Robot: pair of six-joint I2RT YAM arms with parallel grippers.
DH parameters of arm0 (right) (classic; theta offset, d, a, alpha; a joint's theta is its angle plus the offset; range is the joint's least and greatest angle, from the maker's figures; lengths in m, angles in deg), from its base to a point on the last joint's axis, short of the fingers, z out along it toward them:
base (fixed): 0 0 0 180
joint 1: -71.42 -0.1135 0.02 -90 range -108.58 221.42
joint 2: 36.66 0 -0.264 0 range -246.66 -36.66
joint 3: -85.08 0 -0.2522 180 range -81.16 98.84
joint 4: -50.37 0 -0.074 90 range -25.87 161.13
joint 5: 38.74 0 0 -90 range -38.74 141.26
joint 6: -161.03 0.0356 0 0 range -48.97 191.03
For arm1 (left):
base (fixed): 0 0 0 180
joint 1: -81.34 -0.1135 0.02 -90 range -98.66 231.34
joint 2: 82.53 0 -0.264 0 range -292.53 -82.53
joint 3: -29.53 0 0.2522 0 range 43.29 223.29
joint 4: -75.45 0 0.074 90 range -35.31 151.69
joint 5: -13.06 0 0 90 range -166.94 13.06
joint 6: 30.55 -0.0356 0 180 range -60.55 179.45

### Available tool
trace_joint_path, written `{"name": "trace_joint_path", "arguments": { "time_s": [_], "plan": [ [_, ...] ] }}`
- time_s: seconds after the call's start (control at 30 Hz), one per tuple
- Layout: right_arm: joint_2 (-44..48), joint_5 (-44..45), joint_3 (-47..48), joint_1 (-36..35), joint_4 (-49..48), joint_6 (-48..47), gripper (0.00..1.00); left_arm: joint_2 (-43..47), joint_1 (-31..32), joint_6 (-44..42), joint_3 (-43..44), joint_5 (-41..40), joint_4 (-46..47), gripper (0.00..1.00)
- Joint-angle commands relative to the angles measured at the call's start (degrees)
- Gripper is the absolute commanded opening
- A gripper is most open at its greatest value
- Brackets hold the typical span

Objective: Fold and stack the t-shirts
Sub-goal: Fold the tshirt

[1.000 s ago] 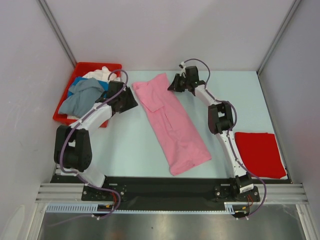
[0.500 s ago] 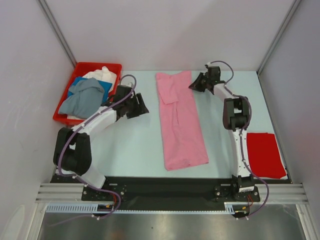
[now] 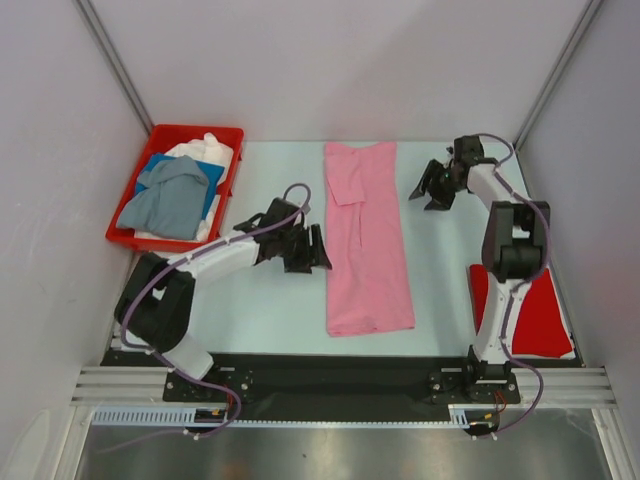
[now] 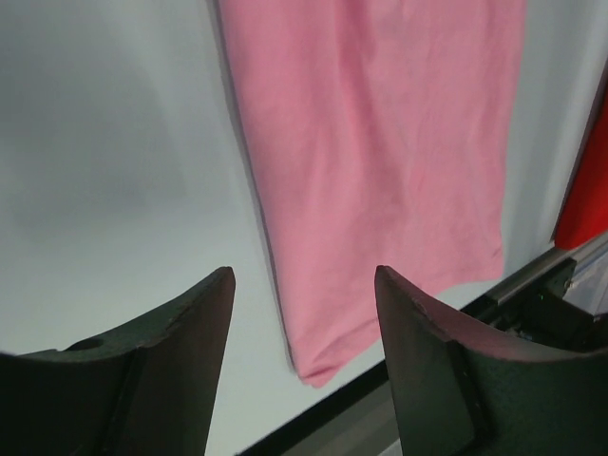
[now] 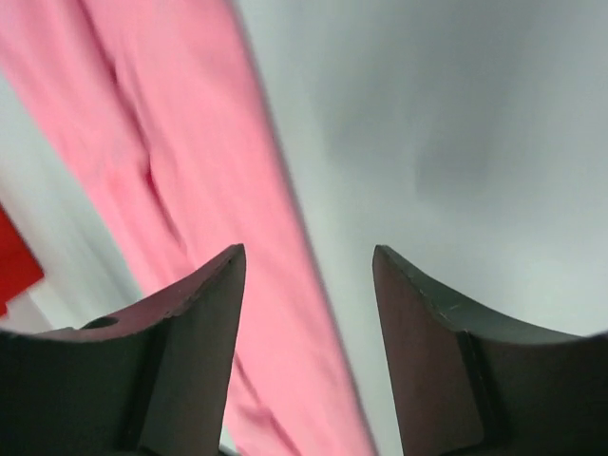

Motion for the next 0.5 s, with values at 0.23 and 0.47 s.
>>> {"name": "trace_joint_path", "arguments": {
  "time_s": [0.23,0.47],
  "plan": [
    [46.07,-8.49,-50.51,-4.58,1.32,-2.63,0.60,12.26,4.32,10.99,-17.25,5.17,9.30,0.64],
    [59.93,-11.15,-63.47,-8.33,3.40,-1.50,0.53,10.77,10.48,19.15,-21.73,1.56,10.89,0.60]
  ]
}}
